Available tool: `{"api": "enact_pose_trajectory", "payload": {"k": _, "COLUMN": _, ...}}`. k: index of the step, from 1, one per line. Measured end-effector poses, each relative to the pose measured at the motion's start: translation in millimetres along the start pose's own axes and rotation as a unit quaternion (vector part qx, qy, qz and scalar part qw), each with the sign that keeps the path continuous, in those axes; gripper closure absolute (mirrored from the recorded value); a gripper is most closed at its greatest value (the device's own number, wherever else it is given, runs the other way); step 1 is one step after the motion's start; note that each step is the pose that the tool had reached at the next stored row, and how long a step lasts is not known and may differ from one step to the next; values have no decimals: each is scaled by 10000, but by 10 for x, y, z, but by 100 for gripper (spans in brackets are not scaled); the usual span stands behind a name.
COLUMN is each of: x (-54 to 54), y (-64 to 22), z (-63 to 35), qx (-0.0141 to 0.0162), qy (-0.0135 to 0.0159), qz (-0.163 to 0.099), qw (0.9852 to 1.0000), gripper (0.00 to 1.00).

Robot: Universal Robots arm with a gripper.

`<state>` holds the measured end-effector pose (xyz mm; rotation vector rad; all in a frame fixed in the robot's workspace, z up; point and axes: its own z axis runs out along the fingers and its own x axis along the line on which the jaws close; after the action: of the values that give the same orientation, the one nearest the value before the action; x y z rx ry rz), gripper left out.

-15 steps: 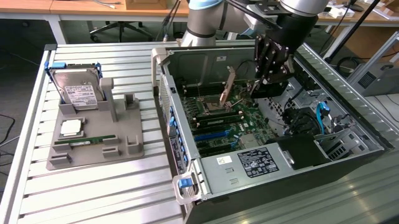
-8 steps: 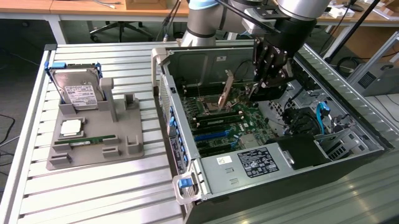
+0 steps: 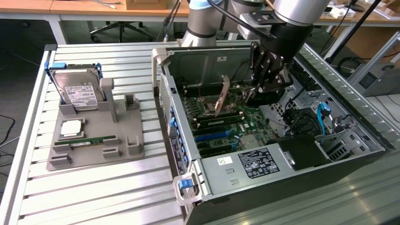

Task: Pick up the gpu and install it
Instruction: 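Insert the gpu into the slot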

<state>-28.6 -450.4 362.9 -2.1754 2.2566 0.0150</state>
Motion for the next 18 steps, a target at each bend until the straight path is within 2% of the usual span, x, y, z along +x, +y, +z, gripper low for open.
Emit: {"api": "enact_pose_trajectory", "payload": {"k": 18, "x": 105, "y": 127, "z": 85, "qx": 0, "qy": 1, "qz": 0, "qw": 10000, "gripper": 73}}
